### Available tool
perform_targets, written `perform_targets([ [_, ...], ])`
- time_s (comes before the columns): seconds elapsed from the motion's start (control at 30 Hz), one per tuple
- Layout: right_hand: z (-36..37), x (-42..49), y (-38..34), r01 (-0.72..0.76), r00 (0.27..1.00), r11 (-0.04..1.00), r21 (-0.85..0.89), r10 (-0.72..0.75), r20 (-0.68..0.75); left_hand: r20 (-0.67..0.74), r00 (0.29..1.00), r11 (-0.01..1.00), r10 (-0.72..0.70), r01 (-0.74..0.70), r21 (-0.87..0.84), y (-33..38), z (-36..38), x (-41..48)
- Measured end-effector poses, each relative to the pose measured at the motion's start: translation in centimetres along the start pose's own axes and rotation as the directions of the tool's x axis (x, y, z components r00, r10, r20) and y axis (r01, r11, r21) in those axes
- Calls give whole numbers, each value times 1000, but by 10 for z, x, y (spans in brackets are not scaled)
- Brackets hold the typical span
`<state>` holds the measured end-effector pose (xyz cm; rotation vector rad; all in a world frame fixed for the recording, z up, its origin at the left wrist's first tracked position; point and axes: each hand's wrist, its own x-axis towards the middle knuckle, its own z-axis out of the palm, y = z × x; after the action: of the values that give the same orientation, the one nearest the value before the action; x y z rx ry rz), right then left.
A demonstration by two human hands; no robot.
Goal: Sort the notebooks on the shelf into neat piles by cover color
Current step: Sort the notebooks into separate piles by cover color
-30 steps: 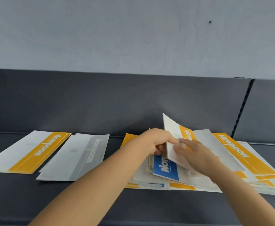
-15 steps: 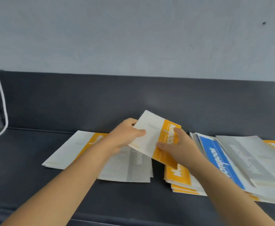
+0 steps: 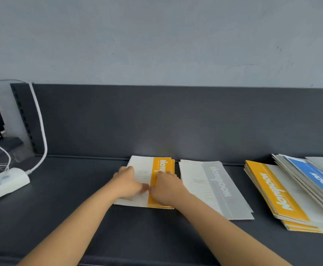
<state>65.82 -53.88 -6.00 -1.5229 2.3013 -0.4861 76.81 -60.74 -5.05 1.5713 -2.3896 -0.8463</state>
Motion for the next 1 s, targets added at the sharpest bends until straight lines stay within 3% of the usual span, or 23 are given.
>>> perform_targets([
  [0.1, -2, 4, -4, -58, 997, 990, 132, 63, -36, 28, 999, 953, -20, 28, -300, -7, -7, 11],
  [0.23, -5, 1, -1, -83, 994, 963, 257, 99, -49, 83, 996, 944, -17, 44, -328, -11, -11, 13],
  [0.33, 4, -4, -3, -55, 997, 951, 303, 67, -29, 118, 993, 963, -18, 49, -265, -18, -8, 15],
  [0.47, 8, -9, -2, 20, 999, 975, 222, -13, -32, 137, 990, 974, -39, 68, -215, -20, -10, 13],
  [0.63, -30, -23, 33, 101, 982, 994, -33, -105, -155, -98, 994, 986, 41, -24, 165, 25, -5, 8],
  [0.73, -68, -32, 88, 17, 959, 990, -139, -55, -277, -143, 972, 975, 185, -164, 148, 78, 15, -3],
  [0.87, -137, -62, 187, -202, 926, 960, -195, 122, -356, -93, 919, 888, 383, -338, 312, 151, 62, -17],
  [1.0, -194, -100, 295, -478, 840, 832, -282, 340, -423, -61, 833, 785, 549, -489, 380, 232, 122, -32],
])
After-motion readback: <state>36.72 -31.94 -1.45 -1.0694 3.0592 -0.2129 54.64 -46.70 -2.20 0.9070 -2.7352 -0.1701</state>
